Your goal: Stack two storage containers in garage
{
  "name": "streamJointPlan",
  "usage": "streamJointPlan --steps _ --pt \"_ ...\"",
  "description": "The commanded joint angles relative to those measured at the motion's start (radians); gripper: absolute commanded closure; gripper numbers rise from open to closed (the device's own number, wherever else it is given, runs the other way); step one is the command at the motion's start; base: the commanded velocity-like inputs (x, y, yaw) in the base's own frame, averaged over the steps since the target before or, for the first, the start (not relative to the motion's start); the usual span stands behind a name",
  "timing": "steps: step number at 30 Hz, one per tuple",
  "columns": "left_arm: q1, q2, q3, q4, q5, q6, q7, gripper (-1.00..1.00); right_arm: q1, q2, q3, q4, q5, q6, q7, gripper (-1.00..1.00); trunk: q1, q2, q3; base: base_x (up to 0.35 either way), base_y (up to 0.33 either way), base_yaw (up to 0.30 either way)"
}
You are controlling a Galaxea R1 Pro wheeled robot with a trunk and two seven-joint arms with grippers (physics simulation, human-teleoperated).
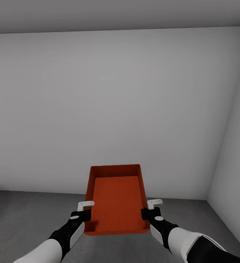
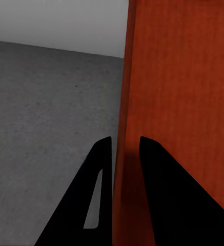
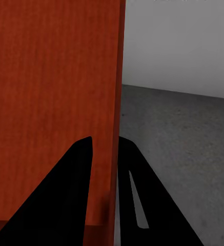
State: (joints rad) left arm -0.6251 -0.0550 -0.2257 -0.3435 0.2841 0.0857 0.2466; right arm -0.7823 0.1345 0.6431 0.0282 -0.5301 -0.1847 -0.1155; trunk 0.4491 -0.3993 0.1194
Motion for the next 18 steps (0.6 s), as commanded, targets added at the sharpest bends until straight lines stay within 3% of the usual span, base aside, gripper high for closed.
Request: streamJointPlan --steps 1,12,18 --pt "-0.001 0.006 0.036 -0.005 -0.016 -0.024 0.060 1.00 0.000 0.000 -0.036 0.002 0.001 -0.002 0.053 1.00 0.001 -0.001 0.000 0.318 0.000 0.000" --pt "-0.001 0.006 0.036 -0.005 -0.016 -0.024 0.060 1.00 0.000 0.000 -0.036 0.002 0.001 -0.002 0.053 1.00 0.001 -0.001 0.000 0.311 0.000 0.000" --pt "-0.001 0.006 0.035 -0.005 -0.016 -0.024 0.060 1.00 0.000 0.000 -0.036 0.002 0.001 -0.002 0.053 1.00 0.001 -0.001 0.000 0.047 0.000 0.000"
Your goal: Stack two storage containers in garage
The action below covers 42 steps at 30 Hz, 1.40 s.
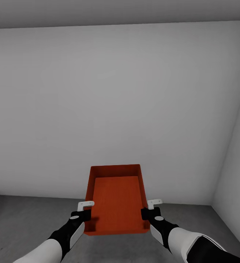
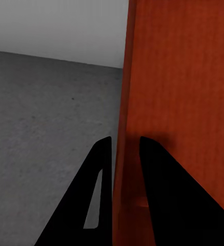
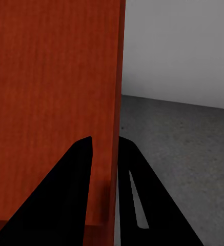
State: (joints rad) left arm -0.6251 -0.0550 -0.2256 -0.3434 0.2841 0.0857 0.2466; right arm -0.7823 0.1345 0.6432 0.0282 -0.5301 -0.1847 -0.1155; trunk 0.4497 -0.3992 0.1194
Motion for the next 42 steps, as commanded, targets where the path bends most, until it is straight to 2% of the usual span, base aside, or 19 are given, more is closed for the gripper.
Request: streamJointPlan --steps 1,29,42 --pt "-0.001 0.006 0.034 -0.005 -0.016 -0.024 0.060 1.00 0.000 0.000 -0.036 0.002 0.001 -0.002 0.053 1.00 0.000 -0.001 0.000 0.011 0.000 0.000" --pt "-0.001 -0.002 0.032 -0.005 -0.011 -0.025 0.060 1.00 0.000 0.000 -0.036 0.002 0.001 -0.002 0.052 1.00 0.000 -0.001 -0.001 0.000 0.000 0.000" --pt "-0.001 -0.004 0.032 -0.005 -0.011 -0.024 0.060 1.00 0.000 0.000 -0.037 0.002 0.001 -0.002 0.051 1.00 0.000 -0.001 -0.019 0.000 0.000 0.000"
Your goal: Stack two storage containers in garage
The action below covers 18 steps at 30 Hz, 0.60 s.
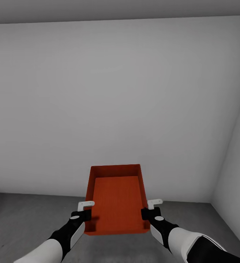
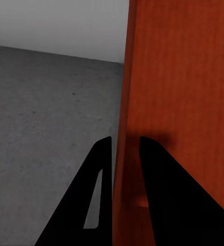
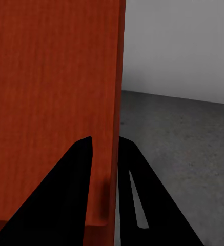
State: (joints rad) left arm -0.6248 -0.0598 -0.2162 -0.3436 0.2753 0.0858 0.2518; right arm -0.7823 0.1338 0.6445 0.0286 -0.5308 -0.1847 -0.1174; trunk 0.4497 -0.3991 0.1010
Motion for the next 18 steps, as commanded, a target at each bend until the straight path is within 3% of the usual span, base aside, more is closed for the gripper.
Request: streamJointPlan --steps 1,18 --pt "-0.001 0.000 0.023 -0.005 -0.002 -0.024 0.055 1.00 0.000 0.000 -0.038 0.002 0.002 -0.002 0.053 1.00 0.000 -0.001 -0.002 0.000 0.000 0.000" --pt "-0.001 -0.002 0.023 -0.005 -0.003 -0.024 0.055 1.00 0.000 0.001 -0.039 0.002 -0.003 -0.002 0.053 1.00 0.000 -0.001 -0.029 0.000 0.000 0.000"
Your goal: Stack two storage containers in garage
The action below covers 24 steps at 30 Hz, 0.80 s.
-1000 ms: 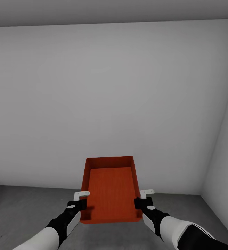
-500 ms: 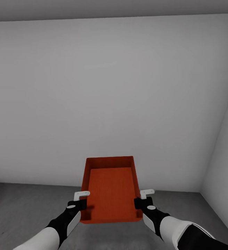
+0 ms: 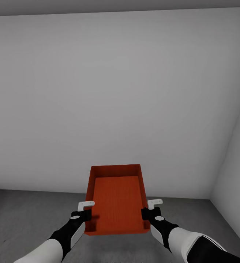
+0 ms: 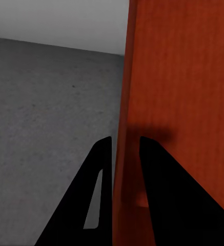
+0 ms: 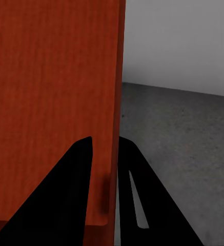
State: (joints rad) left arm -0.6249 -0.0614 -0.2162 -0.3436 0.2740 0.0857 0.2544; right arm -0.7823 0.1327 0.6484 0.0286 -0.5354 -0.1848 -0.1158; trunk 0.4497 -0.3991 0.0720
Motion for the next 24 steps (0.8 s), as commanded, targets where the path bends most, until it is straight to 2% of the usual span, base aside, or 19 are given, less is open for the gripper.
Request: streamJointPlan --steps 1,24 --pt "-0.001 0.000 0.023 -0.005 -0.002 -0.024 0.052 1.00 0.000 0.002 -0.042 0.002 0.002 -0.002 0.051 1.00 0.000 -0.001 -0.002 0.000 0.000 0.000" --pt "-0.001 0.004 0.023 -0.005 -0.001 -0.024 0.051 1.00 0.000 0.001 -0.042 0.002 0.002 -0.002 0.051 1.00 0.000 -0.001 -0.039 0.000 0.000 0.000"
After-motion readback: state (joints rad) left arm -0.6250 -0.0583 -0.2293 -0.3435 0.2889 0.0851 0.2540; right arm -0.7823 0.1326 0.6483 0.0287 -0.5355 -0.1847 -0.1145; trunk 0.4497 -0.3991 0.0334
